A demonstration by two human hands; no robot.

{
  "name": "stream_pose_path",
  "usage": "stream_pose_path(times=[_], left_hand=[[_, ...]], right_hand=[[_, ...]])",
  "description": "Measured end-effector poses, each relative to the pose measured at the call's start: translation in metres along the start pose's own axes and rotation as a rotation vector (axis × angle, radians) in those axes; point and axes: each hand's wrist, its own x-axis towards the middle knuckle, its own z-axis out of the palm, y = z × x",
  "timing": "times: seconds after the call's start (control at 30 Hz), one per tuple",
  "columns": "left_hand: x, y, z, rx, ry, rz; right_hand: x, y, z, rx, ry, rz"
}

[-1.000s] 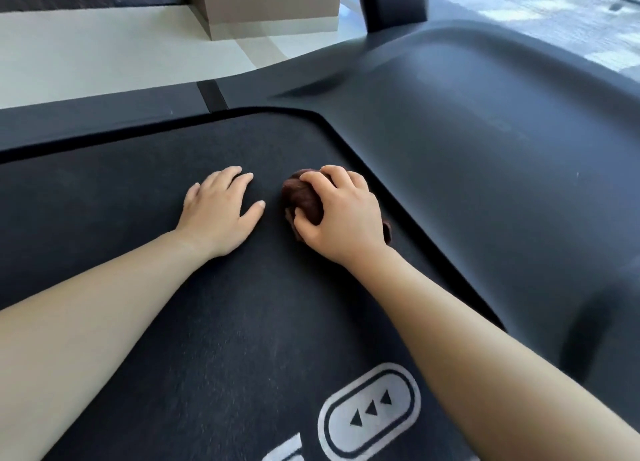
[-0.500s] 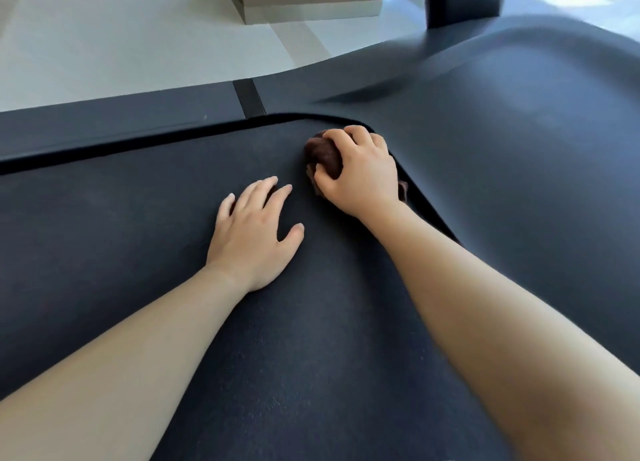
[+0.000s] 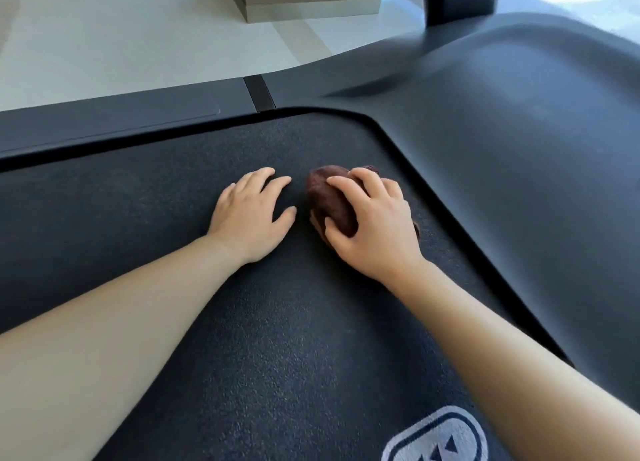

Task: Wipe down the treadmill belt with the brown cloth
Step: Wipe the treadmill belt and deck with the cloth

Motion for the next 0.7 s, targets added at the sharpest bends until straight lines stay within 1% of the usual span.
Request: stream_pose_path(times=[0.13, 0.27, 0.5, 0.6, 0.7], left_hand=[[0.002, -0.034, -0.008, 0.056, -0.040, -0.034], [0.006, -0.046, -0.003, 0.046, -0.009, -0.048], [0.007, -0.047, 0.000, 0.031, -0.015, -0.054], [0.007, -0.047, 0.002, 0.017, -0.008, -0.052], [0.007, -0.048, 0.003, 0.002, 0.010, -0.056]], right_hand=[[0.018, -0.004, 0.011, -0.018, 0.043, 0.001], [0.058, -0.006, 0.035, -0.027, 0.075, -0.015], [0.136, -0.006, 0.064, -0.037, 0.015, -0.010], [0.150, -0.007, 0.067, -0.045, -0.015, 0.018], [0.144, -0.010, 0.061, -0.039, -0.047, 0.048]])
